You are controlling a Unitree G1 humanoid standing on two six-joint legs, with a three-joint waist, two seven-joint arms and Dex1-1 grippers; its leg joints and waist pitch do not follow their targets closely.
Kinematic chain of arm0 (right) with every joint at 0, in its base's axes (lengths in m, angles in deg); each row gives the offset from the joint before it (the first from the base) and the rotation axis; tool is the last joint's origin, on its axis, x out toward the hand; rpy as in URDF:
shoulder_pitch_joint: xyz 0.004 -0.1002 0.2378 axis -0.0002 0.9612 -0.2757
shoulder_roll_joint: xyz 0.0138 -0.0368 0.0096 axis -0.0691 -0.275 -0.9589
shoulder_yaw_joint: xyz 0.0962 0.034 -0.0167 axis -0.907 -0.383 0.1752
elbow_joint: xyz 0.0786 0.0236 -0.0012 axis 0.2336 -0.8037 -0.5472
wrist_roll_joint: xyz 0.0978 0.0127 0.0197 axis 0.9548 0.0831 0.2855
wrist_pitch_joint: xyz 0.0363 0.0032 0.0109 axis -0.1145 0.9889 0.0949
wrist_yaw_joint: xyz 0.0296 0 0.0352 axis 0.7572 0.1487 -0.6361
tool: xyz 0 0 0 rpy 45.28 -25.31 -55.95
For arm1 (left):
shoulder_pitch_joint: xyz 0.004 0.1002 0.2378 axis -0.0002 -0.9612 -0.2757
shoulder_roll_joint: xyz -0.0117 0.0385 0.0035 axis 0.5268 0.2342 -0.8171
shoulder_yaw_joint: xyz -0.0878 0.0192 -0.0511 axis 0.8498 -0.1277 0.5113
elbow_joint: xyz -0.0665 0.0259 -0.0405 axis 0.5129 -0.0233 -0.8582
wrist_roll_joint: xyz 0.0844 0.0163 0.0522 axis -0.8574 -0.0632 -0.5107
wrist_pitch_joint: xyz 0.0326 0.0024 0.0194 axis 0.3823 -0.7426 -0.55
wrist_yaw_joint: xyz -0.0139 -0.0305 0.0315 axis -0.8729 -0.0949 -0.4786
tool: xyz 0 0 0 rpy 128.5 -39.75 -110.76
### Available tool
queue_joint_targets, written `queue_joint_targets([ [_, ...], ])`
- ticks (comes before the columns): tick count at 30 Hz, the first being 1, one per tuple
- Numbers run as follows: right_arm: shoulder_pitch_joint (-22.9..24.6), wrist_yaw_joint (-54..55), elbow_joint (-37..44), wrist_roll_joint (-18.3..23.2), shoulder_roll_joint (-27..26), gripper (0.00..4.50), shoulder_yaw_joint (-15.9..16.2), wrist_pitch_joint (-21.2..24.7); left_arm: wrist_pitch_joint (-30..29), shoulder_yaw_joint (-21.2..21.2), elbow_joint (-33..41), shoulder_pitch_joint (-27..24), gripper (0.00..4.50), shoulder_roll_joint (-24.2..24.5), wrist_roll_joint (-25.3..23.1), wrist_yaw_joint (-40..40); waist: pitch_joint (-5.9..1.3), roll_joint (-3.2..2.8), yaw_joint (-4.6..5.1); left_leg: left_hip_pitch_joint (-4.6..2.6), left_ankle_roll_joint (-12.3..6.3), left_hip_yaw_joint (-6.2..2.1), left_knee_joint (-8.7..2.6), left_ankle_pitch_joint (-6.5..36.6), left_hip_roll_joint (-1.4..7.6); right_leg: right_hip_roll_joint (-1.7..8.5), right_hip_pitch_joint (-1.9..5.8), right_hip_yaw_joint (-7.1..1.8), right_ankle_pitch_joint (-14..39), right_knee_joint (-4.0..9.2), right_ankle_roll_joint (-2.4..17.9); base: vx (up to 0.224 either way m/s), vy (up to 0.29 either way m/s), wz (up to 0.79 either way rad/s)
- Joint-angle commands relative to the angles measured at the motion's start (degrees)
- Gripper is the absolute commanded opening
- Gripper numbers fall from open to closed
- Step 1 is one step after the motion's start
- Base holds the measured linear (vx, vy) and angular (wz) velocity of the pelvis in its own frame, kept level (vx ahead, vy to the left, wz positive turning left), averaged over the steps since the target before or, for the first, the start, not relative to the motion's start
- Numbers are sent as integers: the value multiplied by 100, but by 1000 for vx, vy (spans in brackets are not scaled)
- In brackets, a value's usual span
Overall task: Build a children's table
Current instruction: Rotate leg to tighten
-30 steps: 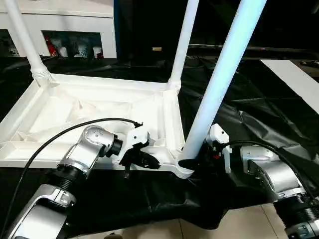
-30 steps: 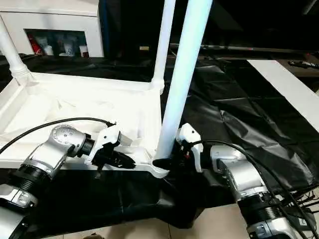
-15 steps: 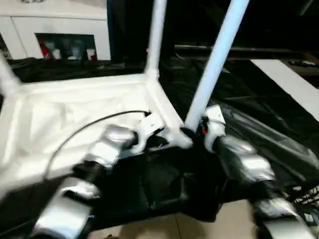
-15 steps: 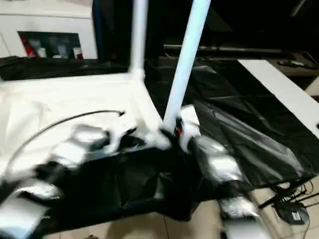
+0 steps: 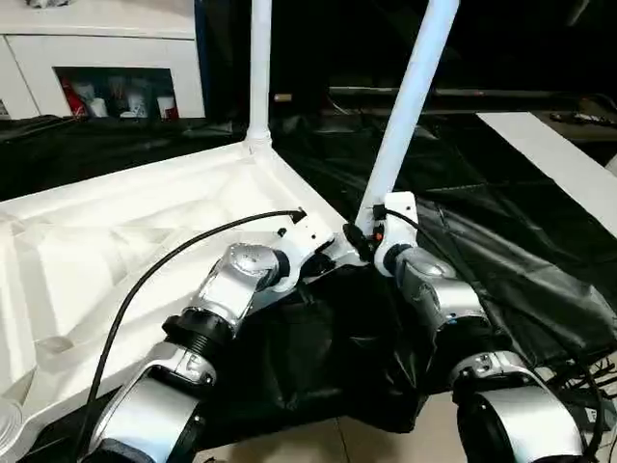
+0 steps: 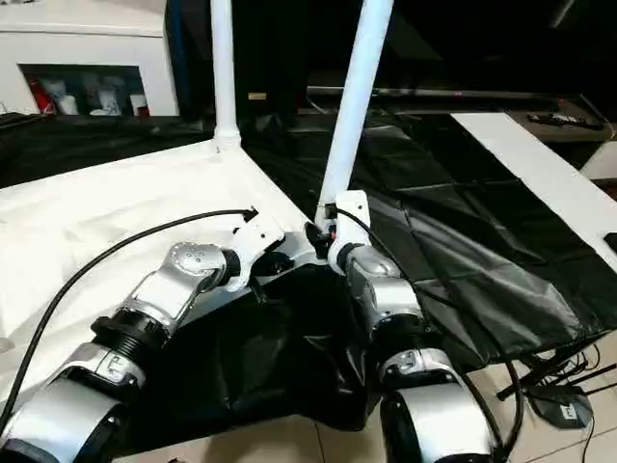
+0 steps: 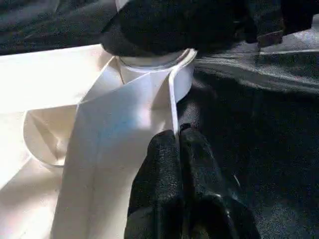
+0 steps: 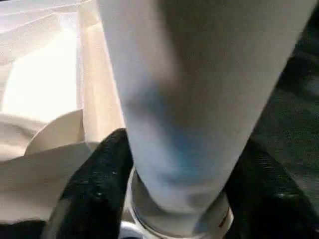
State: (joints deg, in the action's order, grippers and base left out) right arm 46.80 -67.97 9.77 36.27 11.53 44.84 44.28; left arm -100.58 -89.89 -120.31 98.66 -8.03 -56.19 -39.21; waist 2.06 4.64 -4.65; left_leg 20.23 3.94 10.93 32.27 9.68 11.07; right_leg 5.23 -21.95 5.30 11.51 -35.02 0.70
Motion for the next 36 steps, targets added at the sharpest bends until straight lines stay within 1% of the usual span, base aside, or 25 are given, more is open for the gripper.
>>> queue_joint_targets([
  [1,200,-603,112,51,-71,306,372,193,228,-243,-10,32,0,-24,78,-418,-259,-87,-36,-32,18,-131,-395,1553,272,410,194,-343,1230,499,893,0,0,0],
  [2,446,-1122,501,47,166,306,558,203,252,-215,-41,42,0,130,63,-530,-263,-78,-45,-17,-15,-131,-395,1499,272,408,212,-344,1137,485,909,0,0,0],
  [3,596,-1415,723,41,306,306,650,205,329,-213,-35,34,0,213,79,-653,-269,-98,-73,-27,-64,-124,-384,1418,271,404,219,-345,995,475,917,0,0,0],
  [4,694,-1605,866,36,397,306,709,207,389,-212,-30,27,0,268,93,-742,-262,-79,-92,-18,-115,-120,-380,1353,271,406,229,-349,889,469,934,0,0,0],
  [5,864,-1912,1122,44,563,306,806,185,442,-219,17,1,0,355,138,-937,-258,-116,-105,-23,-127,-125,-388,1318,274,409,229,-346,846,460,977,0,0,0],
  [6,970,-2101,1280,50,666,306,864,165,462,-222,50,-16,0,408,169,-1062,-260,-97,-100,-23,-138,-116,-380,1328,275,402,232,-345,840,462,987,0,0,0],
  [8,1422,-2809,2070,192,1161,306,1044,228,550,-295,137,-76,0,684,218,-1584,-249,-109,-128,-30,-166,-120,-385,1318,284,403,246,-346,846,467,979,0,0,0],
  [9,1481,-2894,2183,221,1231,306,1057,256,609,-310,147,-89,0,727,225,-1671,-248,-115,-143,-42,-213,-115,-380,1366,294,411,232,-356,816,465,998,0,0,0],
  [10,1500,-2921,2219,231,1253,306,1061,265,628,-315,150,-93,0,741,227,-1698,-254,-108,-143,-32,-214,-124,-383,1347,297,416,245,-350,790,454,1032,0,0,0],
  [11,1607,-3086,2438,313,1393,306,1075,327,666,-330,198,-127,0,816,272,-1879,-254,-147,-153,-39,-195,-122,-385,1348,298,409,235,-349,728,457,1085,0,0,0],
  [12,1725,-3265,2673,371,1565,306,1083,356,687,-361,249,-157,0,910,310,-2064,-245,-151,-164,-40,-178,-124,-389,1369,293,405,241,-345,746,451,1119,0,0,0],
  [13,1847,-3473,2918,447,1776,306,1084,423,705,-385,312,-192,0,1005,352,-2240,-248,-178,-171,-41,-173,-123,-389,1380,300,414,245,-350,741,449,1136,0,0,0],
  [16,2148,-3977,3452,569,2327,306,1017,571,755,-415,317,-202,0,1161,347,-2418,-236,-164,-206,-43,-218,-112,-376,1409,300,410,254,-353,705,451,1179,0,0,0],
  [17,2157,-3992,3465,571,2343,306,1014,574,755,-415,314,-201,0,1164,346,-2420,-232,-229,-228,-46,-208,-122,-379,1421,298,413,253,-352,732,450,1179,0,0,0],
  [18,2212,-4088,3544,580,2441,306,990,587,748,-420,293,-189,0,1181,335,-2429,-233,-191,-227,-28,-213,-121,-372,1426,292,422,268,-345,804,458,1184,0,0,0],
  [19,2282,-4180,3627,576,2579,306,976,636,783,-441,274,-181,0,1212,319,-2473,-227,-214,-223,-20,-211,-126,-371,1407,286,425,263,-342,866,459,1197,0,0,0],
  [20,2376,-4290,3693,568,2763,306,935,662,783,-454,271,-183,0,1240,318,-2535,-223,-198,-219,-13,-217,-123,-368,1406,286,426,272,-342,914,473,1183,0,0,0],
  [21,2376,-4290,3693,568,2763,306,935,662,783,-454,271,-183,0,1240,318,-2535,-221,-208,-230,-19,-224,-122,-360,1394,287,427,275,-344,960,478,1170,0,0,0],
  [22,2489,-4369,3763,558,3007,306,875,721,802,-479,290,-197,0,1283,325,-2644,-221,-211,-227,-22,-227,-125,-361,1372,288,424,270,-343,965,475,1175,0,0,0],
  [27,2570,-4367,3879,643,3208,306,732,855,805,-499,330,-216,0,1307,343,-2705,-229,-201,-193,-8,-312,-117,-330,1190,274,411,275,-331,860,456,1223,0,0,0],
  [28,2567,-4371,3886,652,3214,306,715,867,798,-504,346,-225,0,1306,348,-2710,-228,-162,-197,-9,-336,-113,-322,1171,275,416,273,-328,900,452,1228,0,0,0],
  [30,2554,-4344,3869,622,3202,306,691,820,785,-512,375,-242,0,1300,343,-2689,-233,-144,-202,-13,-362,-107,-314,1114,282,414,268,-330,864,449,1241,0,0,0],
  [31,2554,-4344,3869,622,3202,306,691,820,785,-512,375,-242,0,1300,343,-2689,-232,-158,-209,-13,-366,-111,-316,1093,286,417,267,-330,846,437,1251,0,0,0],
  [35,2511,-4271,3840,650,3147,306,666,819,846,-433,469,-288,0,1238,331,-2387,-235,-161,-210,-14,-381,-107,-306,1065,283,417,264,-327,795,430,1271,0,0,0],
  [36,2536,-4269,3954,713,3135,310,691,874,629,-220,650,-318,28,1126,497,-2155,-235,-185,-209,-19,-364,-106,-307,1103,289,420,266,-331,802,430,1276,0,0,0],
])
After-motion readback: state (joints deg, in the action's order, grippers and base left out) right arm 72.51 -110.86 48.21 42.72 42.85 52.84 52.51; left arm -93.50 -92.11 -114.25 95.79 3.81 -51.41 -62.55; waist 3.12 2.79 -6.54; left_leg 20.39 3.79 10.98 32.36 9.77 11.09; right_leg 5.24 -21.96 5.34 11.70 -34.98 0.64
